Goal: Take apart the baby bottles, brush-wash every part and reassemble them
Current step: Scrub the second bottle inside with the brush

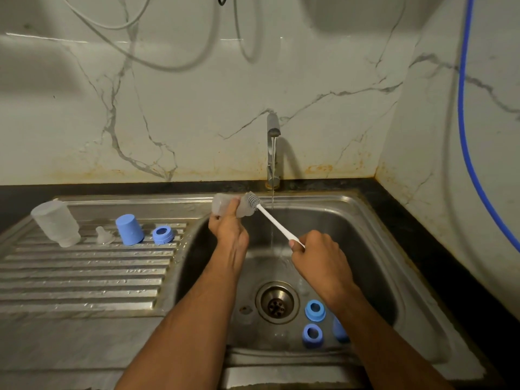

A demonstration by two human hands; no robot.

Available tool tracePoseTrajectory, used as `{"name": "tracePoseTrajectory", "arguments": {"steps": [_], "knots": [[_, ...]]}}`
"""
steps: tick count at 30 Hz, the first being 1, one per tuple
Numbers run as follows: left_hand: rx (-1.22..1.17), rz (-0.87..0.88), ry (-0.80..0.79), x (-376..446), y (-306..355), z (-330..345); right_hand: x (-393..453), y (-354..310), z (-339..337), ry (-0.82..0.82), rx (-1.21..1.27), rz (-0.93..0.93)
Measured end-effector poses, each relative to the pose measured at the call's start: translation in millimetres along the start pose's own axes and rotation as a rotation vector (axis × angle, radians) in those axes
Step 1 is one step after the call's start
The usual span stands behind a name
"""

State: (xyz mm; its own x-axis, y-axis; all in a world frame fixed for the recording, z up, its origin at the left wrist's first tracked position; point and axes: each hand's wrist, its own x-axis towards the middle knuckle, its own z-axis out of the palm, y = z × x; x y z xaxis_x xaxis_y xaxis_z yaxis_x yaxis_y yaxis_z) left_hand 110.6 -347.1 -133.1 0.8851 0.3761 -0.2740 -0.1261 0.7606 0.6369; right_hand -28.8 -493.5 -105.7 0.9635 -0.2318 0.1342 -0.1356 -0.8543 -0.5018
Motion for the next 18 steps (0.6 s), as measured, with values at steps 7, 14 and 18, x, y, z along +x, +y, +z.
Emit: {"name": "tracePoseTrajectory", "arguments": {"steps": [7, 14, 18], "knots": [[0.083, -0.014, 0.068, -2.9, 4.1, -4.6, -11.7, -0.9, 3.1, -0.057, -0.050, -0.012], [0.141, -0.058, -0.021, -15.1, -9.4, 0.8, -7.7, -6.8, 0.0, -0.038, -0.072, -0.015], [0.126, -0.036, 0.002, -7.8, -4.5, 2.7, -14.1, -4.4, -4.3, -0.014, -0.064, -0.034]]}}
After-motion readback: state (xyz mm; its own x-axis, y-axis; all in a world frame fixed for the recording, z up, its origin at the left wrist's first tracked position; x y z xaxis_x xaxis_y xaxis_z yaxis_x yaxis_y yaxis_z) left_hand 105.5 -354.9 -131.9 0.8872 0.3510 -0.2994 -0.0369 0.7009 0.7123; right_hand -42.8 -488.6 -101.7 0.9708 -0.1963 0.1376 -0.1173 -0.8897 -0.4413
